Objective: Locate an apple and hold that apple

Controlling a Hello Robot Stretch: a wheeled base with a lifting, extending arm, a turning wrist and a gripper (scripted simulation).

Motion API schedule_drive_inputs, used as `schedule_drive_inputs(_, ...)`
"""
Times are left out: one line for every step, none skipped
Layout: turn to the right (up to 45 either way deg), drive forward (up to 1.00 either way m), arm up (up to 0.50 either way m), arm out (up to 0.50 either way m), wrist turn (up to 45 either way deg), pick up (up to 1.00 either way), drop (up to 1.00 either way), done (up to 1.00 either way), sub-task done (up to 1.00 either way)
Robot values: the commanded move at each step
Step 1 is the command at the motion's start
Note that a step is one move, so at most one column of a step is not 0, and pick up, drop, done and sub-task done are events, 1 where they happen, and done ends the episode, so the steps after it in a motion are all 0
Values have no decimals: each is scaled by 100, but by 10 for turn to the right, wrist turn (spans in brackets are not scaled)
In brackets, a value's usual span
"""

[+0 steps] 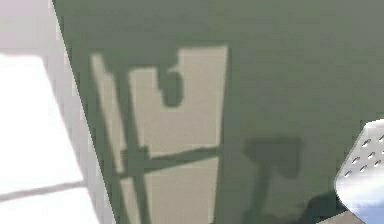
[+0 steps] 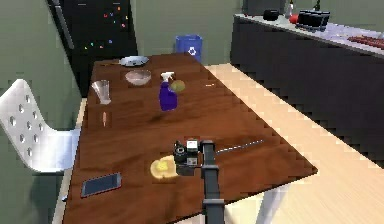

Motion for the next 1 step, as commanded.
schedule_drive_inputs(0, 0, 0, 0, 0, 100, 0, 0, 0)
